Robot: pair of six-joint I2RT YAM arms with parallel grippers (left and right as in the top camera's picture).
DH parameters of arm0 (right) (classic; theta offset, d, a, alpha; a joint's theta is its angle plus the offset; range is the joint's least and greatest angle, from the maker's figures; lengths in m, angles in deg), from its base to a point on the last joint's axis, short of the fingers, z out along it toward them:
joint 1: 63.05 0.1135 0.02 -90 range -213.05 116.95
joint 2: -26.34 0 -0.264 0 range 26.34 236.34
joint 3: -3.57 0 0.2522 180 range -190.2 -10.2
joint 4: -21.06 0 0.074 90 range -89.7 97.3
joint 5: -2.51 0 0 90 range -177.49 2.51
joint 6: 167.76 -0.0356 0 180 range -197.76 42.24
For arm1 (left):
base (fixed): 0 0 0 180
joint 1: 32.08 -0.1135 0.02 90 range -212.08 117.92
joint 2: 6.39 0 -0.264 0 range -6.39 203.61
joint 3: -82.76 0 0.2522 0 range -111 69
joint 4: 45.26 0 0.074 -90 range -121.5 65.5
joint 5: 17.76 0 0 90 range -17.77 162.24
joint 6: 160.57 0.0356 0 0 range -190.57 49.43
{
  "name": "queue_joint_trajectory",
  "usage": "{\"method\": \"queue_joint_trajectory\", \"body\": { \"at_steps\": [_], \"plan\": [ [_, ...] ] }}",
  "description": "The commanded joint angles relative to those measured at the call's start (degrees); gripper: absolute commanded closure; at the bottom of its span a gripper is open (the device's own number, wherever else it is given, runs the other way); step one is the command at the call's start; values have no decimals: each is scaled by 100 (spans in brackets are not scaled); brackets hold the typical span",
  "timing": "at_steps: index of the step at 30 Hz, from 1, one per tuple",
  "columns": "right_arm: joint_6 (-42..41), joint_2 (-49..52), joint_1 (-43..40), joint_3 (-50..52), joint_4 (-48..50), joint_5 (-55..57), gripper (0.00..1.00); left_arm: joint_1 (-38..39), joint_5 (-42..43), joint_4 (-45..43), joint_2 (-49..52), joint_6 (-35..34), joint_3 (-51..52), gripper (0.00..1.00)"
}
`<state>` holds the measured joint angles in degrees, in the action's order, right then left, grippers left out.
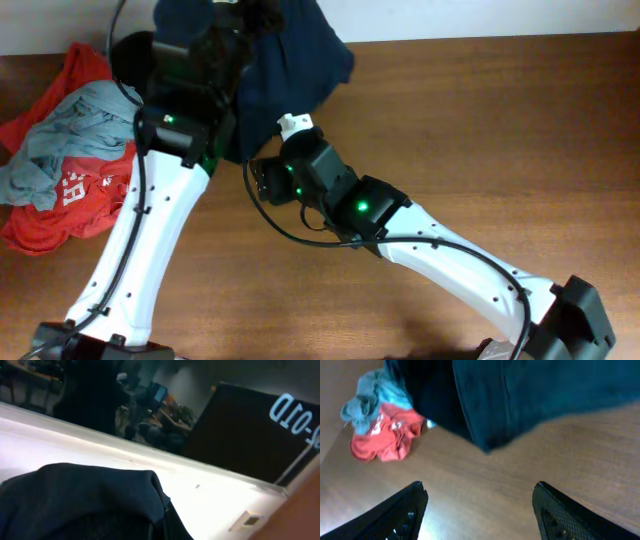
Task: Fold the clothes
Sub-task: 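Grasp the hanging navy garment with the right gripper below the left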
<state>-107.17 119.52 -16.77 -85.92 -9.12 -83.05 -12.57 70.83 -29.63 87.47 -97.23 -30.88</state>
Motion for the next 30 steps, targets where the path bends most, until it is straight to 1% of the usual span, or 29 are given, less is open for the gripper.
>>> {"method": "queue_joint_trajectory", "body": {
  "at_steps": [1, 4, 10, 15, 17, 18, 19, 20, 21, 22, 23, 25, 28, 30],
  "plan": [
    [-109, 212, 22, 57, 203, 494, 30, 223, -15, 31, -181, -35, -192, 99],
    [-109, 385, 20, 57, 330, 680, 30, 313, -13, 109, -229, -33, -192, 99],
    [-109, 636, 15, 57, 516, 1561, 30, 339, -13, 544, -468, -33, -192, 99],
    [-87, 658, -107, 57, 619, 2184, 30, 337, -15, 925, -763, -26, -192, 99],
    [-42, 658, -212, 57, 595, 2275, 33, 337, -13, 1029, -872, -26, -192, 99],
    [7, 658, -260, 57, 568, 2280, 36, 337, -11, 1071, -929, -26, -192, 99],
    [26, 658, -321, 57, 516, 2286, 44, 339, -11, 1113, -973, -26, -192, 99],
    [22, 658, -374, 57, 459, 2308, 60, 339, -11, 1156, -1016, -26, -192, 99],
    [24, 658, -426, 57, 398, 2332, 78, 339, -11, 1222, -1060, -26, -192, 99],
    [22, 658, -529, 57, 289, 2352, 90, 337, -13, 1338, -1117, 46, -192, 99],
    [22, 654, -599, 55, 212, 2352, 95, 337, -20, 1416, -1145, 151, -192, 99],
    [22, 621, -723, 55, 39, 2343, 96, 334, -221, 1659, -1185, 323, -192, 99],
    [26, 450, -874, 55, -326, 2339, 96, 332, -940, 2162, -1185, 345, -190, 99],
    [68, 289, -931, 50, -514, 2295, 96, 332, -1261, 2411, -1154, 358, -190, 99]
  ]
}}
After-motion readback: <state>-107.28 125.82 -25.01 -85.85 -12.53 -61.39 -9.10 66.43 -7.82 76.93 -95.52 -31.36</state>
